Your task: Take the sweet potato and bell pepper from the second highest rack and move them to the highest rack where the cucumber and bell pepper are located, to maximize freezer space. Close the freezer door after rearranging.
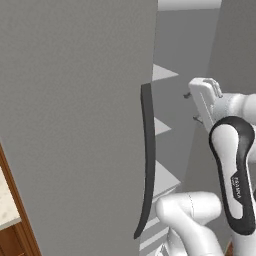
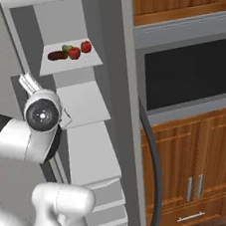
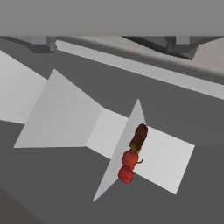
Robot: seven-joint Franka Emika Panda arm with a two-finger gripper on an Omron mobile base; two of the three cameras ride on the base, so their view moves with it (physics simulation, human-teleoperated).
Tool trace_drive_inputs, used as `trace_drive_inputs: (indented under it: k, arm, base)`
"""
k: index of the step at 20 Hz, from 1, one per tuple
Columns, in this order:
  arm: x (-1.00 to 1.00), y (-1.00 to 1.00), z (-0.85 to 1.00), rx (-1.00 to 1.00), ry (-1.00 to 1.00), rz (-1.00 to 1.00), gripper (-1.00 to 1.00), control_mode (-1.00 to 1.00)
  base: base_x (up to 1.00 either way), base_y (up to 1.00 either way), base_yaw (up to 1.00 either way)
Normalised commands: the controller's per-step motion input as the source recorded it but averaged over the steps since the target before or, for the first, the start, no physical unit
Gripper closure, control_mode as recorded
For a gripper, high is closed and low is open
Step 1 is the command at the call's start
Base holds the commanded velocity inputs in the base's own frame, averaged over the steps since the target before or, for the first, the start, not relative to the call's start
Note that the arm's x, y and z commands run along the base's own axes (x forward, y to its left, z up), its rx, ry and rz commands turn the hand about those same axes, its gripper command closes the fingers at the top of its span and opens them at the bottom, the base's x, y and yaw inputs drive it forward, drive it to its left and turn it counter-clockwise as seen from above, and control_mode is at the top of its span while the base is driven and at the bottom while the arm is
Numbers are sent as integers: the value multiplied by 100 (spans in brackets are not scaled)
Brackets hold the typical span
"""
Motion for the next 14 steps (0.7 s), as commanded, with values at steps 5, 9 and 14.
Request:
trace_drive_inputs:
  k: [5, 9, 14]
  arm:
    - [-100, -4, -20, 0, 0, 0, -100, -100]
    - [-100, -2, -10, 0, 0, -9, -100, -100]
    - [0, 0, 0, 0, 0, 0, -100, 100]
  base:
    - [0, 0, 0]
    - [0, 0, 0]
    - [-100, -34, -5]
